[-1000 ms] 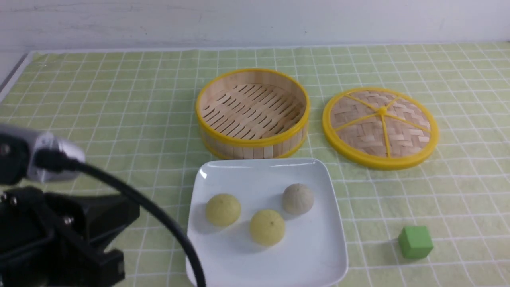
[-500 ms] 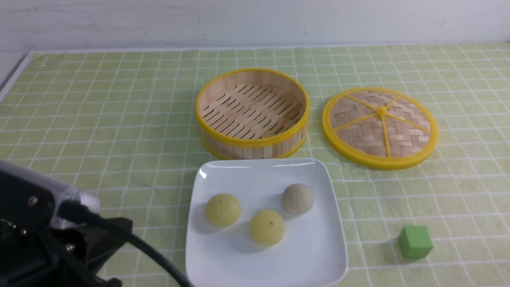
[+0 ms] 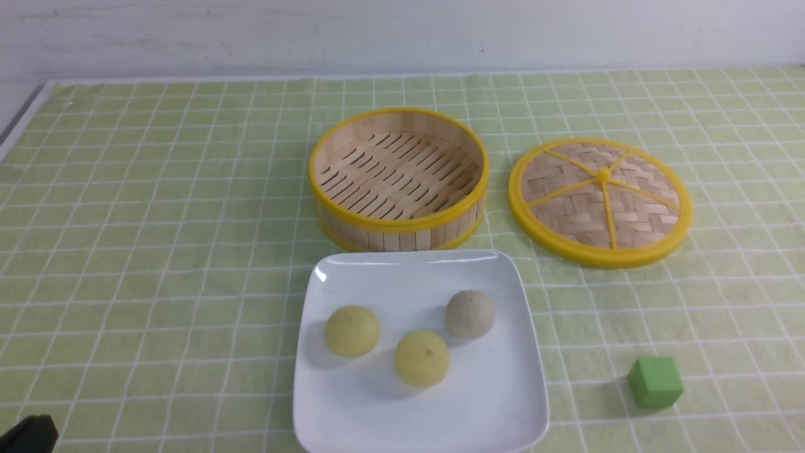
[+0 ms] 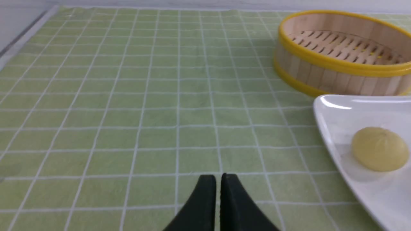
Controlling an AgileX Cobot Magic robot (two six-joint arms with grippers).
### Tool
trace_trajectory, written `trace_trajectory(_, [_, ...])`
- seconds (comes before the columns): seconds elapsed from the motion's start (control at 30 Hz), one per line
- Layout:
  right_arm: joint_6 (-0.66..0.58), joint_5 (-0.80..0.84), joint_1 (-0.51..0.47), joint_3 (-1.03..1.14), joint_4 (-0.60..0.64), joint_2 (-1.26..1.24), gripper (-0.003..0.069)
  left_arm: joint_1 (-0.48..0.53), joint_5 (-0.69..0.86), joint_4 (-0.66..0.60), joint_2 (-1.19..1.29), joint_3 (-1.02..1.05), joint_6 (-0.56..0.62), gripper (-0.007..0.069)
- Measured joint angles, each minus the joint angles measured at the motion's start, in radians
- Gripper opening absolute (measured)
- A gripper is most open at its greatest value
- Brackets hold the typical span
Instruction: Put the steamed buns into the plate on the green tablecloth.
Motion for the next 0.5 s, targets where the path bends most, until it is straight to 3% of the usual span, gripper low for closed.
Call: trace_trajectory(0.5, [0.000, 0.000, 0.000, 0.000, 0.001, 0.000, 0.0183, 0.009, 0.010, -0.015, -0.005, 0.053, 0.000, 0.0055])
